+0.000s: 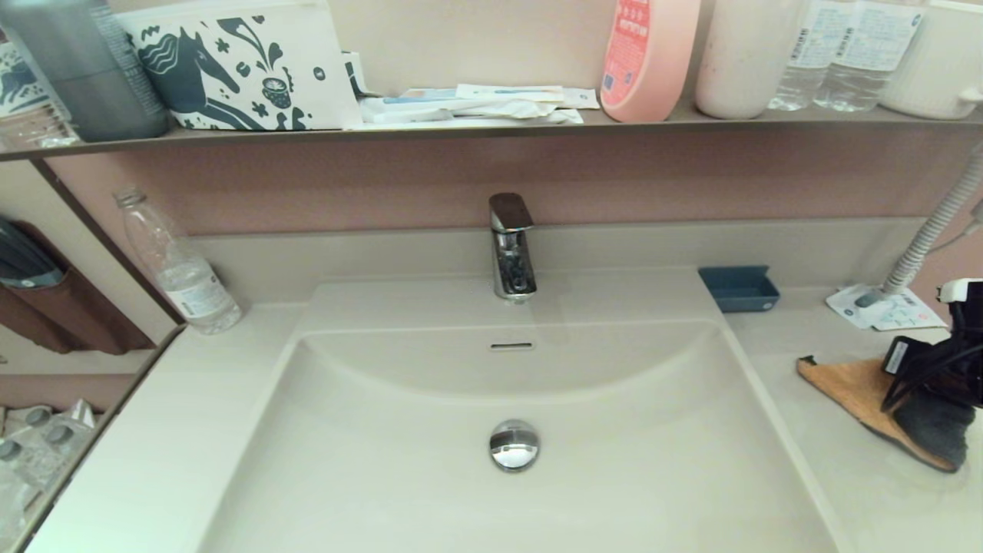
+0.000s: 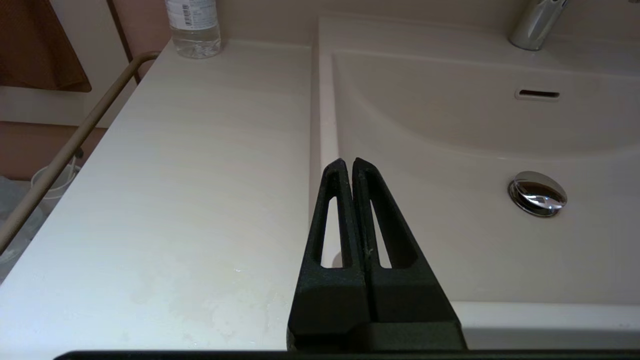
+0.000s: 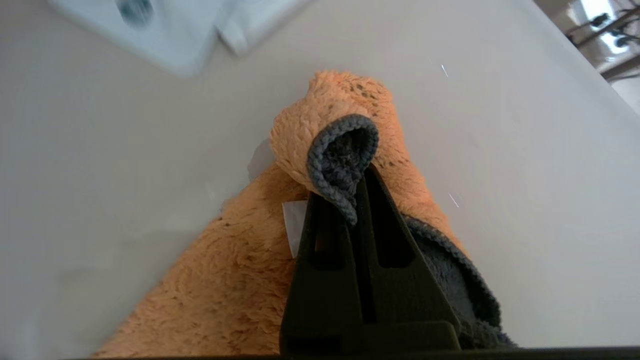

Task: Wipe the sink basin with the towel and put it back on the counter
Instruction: Wipe the sink

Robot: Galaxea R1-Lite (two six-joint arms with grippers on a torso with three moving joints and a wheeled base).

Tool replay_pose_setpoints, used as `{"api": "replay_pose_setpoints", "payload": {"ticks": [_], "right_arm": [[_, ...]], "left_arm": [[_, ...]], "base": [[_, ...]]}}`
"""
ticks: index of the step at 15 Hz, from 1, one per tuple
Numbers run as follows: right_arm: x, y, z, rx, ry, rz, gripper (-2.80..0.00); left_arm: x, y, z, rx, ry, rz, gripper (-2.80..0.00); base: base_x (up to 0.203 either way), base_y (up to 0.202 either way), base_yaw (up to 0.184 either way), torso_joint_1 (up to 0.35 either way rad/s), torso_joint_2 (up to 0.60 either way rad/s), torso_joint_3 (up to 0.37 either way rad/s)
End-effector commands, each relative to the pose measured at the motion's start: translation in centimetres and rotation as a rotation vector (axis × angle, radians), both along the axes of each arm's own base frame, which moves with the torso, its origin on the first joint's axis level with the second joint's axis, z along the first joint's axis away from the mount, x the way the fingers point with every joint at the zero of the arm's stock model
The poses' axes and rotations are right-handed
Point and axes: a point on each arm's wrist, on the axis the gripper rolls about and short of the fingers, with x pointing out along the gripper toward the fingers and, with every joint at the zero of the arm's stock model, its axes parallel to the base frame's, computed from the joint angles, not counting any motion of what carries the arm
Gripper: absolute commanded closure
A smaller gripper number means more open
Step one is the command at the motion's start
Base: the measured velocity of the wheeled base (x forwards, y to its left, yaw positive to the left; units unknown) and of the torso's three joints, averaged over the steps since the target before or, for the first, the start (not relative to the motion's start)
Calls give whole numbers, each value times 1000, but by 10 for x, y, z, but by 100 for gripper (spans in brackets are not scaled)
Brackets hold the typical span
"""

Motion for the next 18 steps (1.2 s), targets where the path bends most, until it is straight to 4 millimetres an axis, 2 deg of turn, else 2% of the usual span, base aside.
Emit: {"api": "replay_pose_setpoints", "payload": {"ticks": [1,3,6,8,13,18], "right_arm": [[19,2,-16,28,7,3,0],[32,19,-12,55,-41,25,0],[40,50,-15,60,-35,104,0],[47,59,-13,54,-50,128,0],[63,56,-4,1,-101,78,0],[71,52,6,-9,-147,67,0]], "left_arm": [[0,0,0,-1,0,1,0],[0,0,0,-1,0,1,0],[0,0,0,-1,0,1,0],[0,0,0,-1,0,1,0],[0,0,0,-1,-1,1,0],[0,0,0,-1,0,1,0]], "base": [[0,0,0,0,0,0],[0,0,0,0,0,0],[0,0,0,0,0,0],[0,0,0,0,0,0],[0,0,0,0,0,0],[0,0,0,0,0,0]]}}
